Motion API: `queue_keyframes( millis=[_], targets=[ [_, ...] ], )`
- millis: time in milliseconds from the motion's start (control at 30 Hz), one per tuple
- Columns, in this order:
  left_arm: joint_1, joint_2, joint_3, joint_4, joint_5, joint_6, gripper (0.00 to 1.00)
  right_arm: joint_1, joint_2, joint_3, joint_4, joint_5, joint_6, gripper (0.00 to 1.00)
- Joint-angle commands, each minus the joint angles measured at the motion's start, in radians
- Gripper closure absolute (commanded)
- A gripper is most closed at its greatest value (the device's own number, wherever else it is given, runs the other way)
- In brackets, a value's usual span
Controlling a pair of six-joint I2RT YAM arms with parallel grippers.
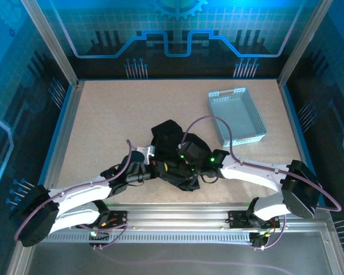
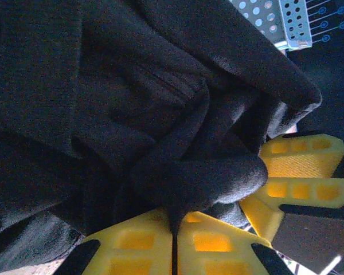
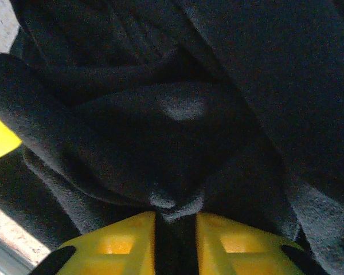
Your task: Fold the inside-out t-shirt
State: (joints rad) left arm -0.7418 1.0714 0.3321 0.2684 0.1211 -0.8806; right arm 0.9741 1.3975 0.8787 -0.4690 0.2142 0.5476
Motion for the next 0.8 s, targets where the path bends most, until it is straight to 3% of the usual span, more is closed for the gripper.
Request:
queue_keyframes(
  millis=[0, 133, 367, 500, 633, 767],
  targets=[
    [-0.004, -0.018, 0.021, 0.009, -0.005, 0.028, 0.89, 0.008, -0.002, 0.023, -0.041, 0.044, 0.007, 0.86],
    [-0.004, -0.021, 0.02, -0.001, -0.019, 0.022, 0.89, 0.028, -0.083, 0.043, -0.062, 0.049, -0.032, 1.0],
    [0.02, -0.01, 0.016, 0.001, -0.05, -0.009, 0.85, 0.022, -0.465, -0.089, 0.038, 0.024, -0.101, 1.0],
    [0.038, 0.01, 0.037, -0.061, -0.048, -0.004, 0.82, -0.002, -0.589, -0.199, 0.056, 0.031, -0.07, 1.0],
    [0.021, 0.015, 0.146, -0.252, -0.056, 0.102, 0.71, -0.005, -0.624, -0.316, 0.107, -0.018, -0.015, 1.0],
    [-0.114, -0.022, 0.311, -0.462, -0.198, 0.284, 0.51, -0.006, -0.619, -0.393, 0.2, -0.055, 0.023, 1.0]
  ],
)
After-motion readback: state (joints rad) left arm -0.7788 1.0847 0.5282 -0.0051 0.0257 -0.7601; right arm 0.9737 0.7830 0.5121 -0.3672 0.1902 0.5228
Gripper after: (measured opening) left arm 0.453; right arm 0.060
